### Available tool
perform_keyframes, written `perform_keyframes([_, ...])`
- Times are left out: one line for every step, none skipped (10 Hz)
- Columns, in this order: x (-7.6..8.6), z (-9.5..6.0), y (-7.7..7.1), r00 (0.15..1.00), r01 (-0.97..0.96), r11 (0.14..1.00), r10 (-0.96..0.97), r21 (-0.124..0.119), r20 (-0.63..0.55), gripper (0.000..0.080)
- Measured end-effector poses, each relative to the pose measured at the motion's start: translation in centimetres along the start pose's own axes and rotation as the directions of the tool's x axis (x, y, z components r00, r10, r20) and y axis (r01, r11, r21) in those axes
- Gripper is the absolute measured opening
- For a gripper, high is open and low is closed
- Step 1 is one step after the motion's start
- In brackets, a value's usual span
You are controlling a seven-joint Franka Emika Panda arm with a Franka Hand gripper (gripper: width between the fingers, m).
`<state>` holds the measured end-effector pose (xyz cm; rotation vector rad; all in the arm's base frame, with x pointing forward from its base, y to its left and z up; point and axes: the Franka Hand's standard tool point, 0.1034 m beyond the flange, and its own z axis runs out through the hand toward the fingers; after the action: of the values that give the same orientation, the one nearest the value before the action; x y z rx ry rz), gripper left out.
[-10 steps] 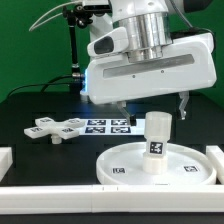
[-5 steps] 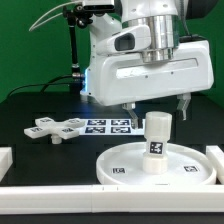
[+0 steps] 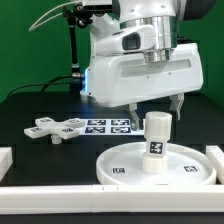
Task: Assemble round table
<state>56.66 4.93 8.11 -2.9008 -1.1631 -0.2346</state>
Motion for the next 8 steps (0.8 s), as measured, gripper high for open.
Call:
perform_keyframes([-0.02,-0.01,0.07,0.993,0.114,0.993,-0.114,-0.007,0.008,0.0649])
perform_keyframes([0.14,0.04,0.06,0.973,0.230,0.973,-0.230,-0.008,0.024,0.0649])
perform_keyframes([0.35,0.06,0.10,0.949,0.315,0.949,-0.315,-0.015,0.034,0.0649])
perform_keyframes([0.31,0.06,0.14,0.939,0.342,0.939,-0.341,-0.016,0.037,0.0649])
perform_keyframes([0.17,0.06,0.29,0.918,0.396,0.918,-0.395,-0.016,0.042,0.0649])
perform_keyframes([0.10,0.07,0.37,0.902,0.431,0.902,-0.430,-0.015,0.045,0.0649])
perform_keyframes([-0.01,0.07,0.49,0.866,0.498,0.867,-0.497,-0.013,0.051,0.0649])
perform_keyframes([-0.13,0.06,0.64,0.826,0.562,0.827,-0.561,-0.012,0.059,0.0649])
